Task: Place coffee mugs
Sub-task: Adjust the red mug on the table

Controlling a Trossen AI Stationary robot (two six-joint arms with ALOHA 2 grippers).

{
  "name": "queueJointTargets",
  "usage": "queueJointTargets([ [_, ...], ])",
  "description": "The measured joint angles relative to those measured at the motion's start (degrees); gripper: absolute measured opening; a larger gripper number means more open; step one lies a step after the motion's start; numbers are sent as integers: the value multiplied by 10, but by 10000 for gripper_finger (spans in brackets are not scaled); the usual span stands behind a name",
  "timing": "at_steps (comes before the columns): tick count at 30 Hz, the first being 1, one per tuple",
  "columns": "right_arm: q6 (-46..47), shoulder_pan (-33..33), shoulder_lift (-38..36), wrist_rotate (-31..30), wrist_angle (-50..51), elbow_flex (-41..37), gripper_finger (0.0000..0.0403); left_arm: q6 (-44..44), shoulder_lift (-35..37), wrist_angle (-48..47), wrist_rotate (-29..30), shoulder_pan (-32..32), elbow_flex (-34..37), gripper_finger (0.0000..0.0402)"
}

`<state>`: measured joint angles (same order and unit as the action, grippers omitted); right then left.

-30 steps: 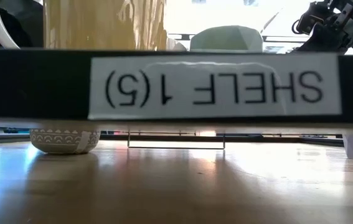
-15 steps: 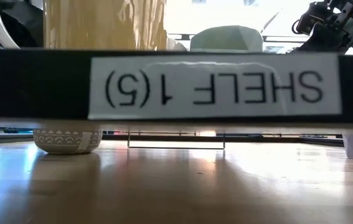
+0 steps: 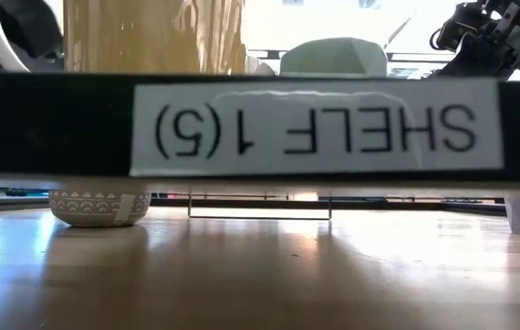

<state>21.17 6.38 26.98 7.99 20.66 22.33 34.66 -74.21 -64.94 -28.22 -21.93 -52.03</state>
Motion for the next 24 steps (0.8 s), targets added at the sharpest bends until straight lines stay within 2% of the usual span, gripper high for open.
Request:
queueJointTargets([
  [3, 8, 0, 0, 0, -1, 0, 43, -32, 2, -34, 0, 15, 0, 145],
  [13, 15, 0, 0, 0, -1, 0, 43, -134, 1, -53, 1, 76, 2, 166],
  [17, 15, 0, 0, 0, -1, 0, 43, -140, 1, -56, -4, 93, 26, 166],
  [24, 15, 0, 0, 0, -1, 0, 43, -158, 1, -55, -45, 99, 57, 166],
])
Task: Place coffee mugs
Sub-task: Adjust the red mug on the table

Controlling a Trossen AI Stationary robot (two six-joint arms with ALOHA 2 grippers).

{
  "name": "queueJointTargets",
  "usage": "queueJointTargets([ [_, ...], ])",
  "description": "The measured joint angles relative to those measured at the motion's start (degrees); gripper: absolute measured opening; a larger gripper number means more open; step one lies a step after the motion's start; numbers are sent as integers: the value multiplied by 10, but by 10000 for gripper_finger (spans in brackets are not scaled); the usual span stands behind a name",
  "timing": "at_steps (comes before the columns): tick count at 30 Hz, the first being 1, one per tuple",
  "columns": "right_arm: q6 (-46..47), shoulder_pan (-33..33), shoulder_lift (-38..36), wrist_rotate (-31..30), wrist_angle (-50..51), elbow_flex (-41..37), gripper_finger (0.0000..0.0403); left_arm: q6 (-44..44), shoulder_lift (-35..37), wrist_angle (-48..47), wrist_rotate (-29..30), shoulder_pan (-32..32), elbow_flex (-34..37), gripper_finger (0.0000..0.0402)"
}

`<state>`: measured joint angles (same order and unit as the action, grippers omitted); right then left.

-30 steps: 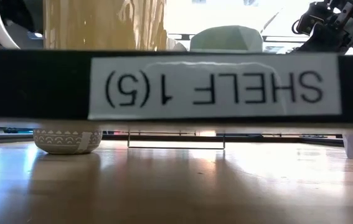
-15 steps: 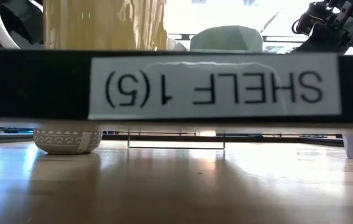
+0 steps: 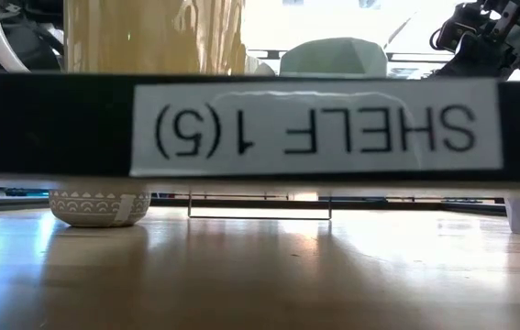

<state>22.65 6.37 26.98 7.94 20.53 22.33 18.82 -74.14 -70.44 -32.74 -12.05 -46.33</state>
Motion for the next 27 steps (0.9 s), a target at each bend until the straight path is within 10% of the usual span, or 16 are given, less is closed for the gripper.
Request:
queueJointTargets([
  [27, 5, 0, 0, -1, 2, 0, 43, 0, 0, 55, -36, -62, 25, 163],
])
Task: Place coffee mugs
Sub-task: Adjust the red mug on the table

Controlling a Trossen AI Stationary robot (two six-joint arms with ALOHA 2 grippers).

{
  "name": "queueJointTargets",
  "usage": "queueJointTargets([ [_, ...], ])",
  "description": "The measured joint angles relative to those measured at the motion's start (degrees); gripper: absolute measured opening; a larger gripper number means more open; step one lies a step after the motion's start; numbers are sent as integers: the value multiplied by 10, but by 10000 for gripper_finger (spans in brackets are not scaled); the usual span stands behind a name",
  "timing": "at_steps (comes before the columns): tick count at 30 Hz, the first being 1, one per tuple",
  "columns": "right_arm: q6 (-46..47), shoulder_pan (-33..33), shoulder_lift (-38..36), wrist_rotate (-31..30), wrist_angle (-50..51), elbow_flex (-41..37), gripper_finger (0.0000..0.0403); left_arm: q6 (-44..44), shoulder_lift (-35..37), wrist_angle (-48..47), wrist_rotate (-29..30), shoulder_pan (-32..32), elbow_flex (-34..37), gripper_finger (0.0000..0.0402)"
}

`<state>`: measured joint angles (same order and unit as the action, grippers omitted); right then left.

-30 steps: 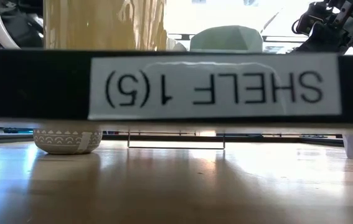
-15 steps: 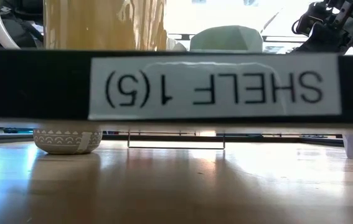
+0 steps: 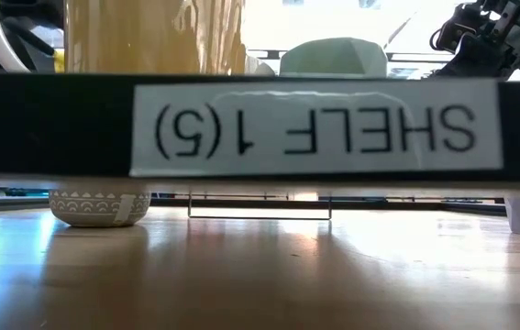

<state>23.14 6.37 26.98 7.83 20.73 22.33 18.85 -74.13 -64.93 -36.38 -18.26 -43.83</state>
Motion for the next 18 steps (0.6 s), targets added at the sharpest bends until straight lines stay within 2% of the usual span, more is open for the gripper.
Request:
queueJointTargets([
  [15, 0, 0, 0, 2, 0, 0, 43, 6, -9, 23, 10, -50, 1, 163],
  [18, 0, 0, 0, 2, 0, 0, 43, 23, -15, 50, 10, -57, 19, 163],
])
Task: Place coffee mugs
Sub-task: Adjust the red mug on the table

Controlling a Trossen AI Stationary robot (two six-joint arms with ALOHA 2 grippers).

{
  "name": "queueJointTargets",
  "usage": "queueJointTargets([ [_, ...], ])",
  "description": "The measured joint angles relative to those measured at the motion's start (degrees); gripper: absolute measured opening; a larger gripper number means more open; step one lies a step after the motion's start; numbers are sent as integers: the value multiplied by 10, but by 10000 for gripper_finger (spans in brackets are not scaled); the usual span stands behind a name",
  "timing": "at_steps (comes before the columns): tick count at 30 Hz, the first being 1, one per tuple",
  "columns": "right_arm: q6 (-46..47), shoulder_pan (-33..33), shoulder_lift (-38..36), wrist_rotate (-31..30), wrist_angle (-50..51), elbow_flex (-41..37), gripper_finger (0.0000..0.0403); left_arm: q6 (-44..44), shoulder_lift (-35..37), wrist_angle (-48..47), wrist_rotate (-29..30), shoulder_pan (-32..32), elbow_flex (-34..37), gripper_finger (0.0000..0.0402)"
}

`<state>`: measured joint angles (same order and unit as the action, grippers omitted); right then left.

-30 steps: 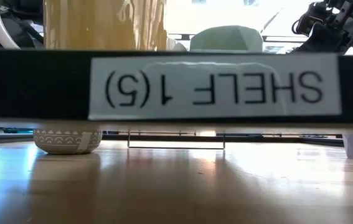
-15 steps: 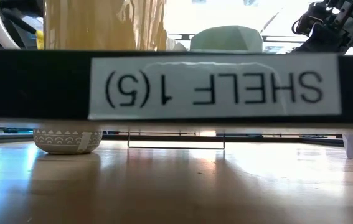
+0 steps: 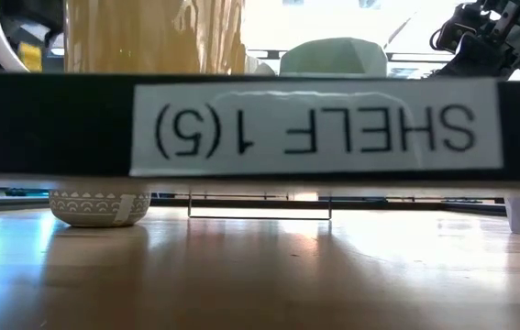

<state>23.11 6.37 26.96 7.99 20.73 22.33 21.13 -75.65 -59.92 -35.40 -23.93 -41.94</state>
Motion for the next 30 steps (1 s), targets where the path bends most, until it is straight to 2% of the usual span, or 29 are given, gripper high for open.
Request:
queueJointTargets([
  [6, 0, 0, 0, 0, 0, 0, 43, 22, 1, 23, -25, -2, 26, 150],
  [14, 0, 0, 0, 0, 0, 0, 43, 10, 8, 28, -39, 0, 26, 44],
  [17, 0, 0, 0, 0, 0, 0, 43, 42, 9, 26, -29, 0, 26, 12],
  [19, 0, 0, 0, 0, 0, 0, 43, 66, 8, 26, -10, -1, 19, 10],
  [30, -2, 0, 0, -2, -2, 0, 43, 67, 14, 7, 90, -1, -45, 10],
])
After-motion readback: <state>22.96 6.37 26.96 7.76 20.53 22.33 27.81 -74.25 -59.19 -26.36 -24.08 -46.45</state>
